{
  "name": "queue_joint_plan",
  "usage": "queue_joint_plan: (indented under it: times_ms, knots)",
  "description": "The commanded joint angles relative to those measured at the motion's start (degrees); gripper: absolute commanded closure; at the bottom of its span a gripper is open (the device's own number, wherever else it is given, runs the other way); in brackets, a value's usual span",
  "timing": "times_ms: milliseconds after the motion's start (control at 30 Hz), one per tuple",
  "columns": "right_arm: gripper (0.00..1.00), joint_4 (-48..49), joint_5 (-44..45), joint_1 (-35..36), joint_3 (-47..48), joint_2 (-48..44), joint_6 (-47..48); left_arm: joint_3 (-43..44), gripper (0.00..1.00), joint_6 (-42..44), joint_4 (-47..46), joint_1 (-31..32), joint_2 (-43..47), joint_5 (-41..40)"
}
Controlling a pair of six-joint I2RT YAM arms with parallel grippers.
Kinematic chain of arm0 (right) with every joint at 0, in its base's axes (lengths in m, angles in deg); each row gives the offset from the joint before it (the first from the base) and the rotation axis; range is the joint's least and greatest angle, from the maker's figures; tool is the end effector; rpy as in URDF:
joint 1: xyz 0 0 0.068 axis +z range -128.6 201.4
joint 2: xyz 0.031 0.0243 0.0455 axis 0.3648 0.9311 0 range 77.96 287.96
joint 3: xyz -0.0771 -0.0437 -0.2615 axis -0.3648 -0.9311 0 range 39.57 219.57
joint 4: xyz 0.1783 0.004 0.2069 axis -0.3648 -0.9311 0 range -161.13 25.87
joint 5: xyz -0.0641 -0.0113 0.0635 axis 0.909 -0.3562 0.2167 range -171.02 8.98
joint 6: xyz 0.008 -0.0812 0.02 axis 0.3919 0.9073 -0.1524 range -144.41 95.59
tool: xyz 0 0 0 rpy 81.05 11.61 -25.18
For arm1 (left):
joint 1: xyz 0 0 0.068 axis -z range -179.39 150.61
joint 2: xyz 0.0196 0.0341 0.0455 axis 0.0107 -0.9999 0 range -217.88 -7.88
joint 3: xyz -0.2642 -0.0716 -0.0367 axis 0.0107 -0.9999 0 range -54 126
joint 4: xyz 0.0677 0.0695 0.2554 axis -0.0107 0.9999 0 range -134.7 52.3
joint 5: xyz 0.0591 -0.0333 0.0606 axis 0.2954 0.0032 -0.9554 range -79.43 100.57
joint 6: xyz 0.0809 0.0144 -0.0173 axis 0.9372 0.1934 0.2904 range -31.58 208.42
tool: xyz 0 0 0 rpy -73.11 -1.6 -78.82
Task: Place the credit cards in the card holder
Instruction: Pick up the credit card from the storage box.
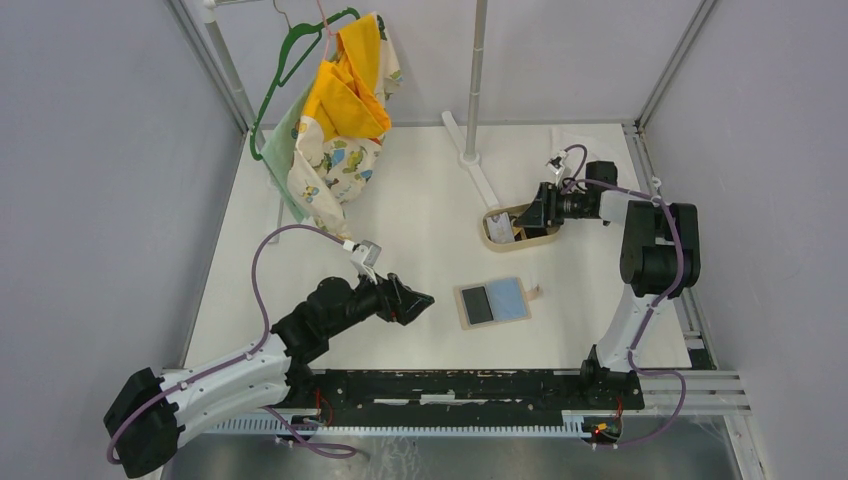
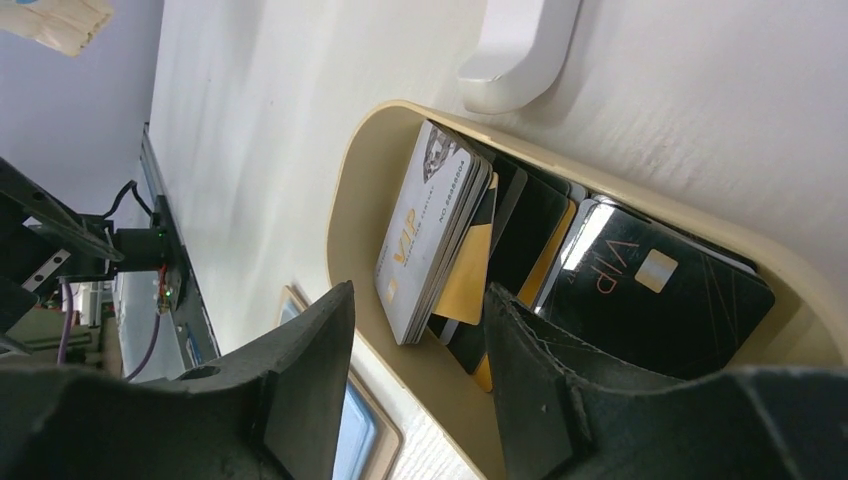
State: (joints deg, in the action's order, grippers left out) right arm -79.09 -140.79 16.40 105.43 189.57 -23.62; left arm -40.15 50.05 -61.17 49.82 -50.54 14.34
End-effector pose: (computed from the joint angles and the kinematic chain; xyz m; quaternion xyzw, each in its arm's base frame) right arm 0.3995 0.0289 0.1226 -0.0951 0.8429 0.4704 0.2433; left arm 0.1413 -0.1711 0.1918 0.0940 0.7731 -0.4522 0.4347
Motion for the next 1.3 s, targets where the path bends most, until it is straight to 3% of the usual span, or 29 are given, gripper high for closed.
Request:
queue_joint_plan:
  times_ms: [0,233,467,700,933,1100,1267]
  knots:
    - [0.45,3.58,-4.98,0.25,-1.30,-1.30,-3.67,0.66,0.08,-1.88,-3.30,-0.17,-0.34,0.95]
    - [0.46,13.78,-9.27,0.64,-5.67,-1.84,-13.35,0.66,0.08,-1.88,-3.35,-0.18,-0.58,0.75]
    - [0.50,23.98,-7.86,1.80,-10.06,-2.71,-21.36,0.57,0.08,-2.02,-4.13,-0.15,-1.52,0.89]
    - [0.74,23.45,-2.59,2.18,-10.49,-3.86,-20.89,0.57,0.08,-2.15,-4.36,-0.08,-1.89,0.84]
    - [0.81,21.77,0.87,2.86,-9.65,-4.06,-19.85,0.56,0.08,-2.40,-5.17,-0.09,-2.88,1.05]
    - [0.99,17.33,4.01,2.70,-7.93,-6.16,-16.22,0.65,0.08,-2.41,-5.33,-0.10,-3.02,1.15]
    - [1.00,15.09,8.96,0.75,-8.30,-13.14,-13.14,0.83,0.08,-2.41,-5.28,-0.08,-2.78,1.29]
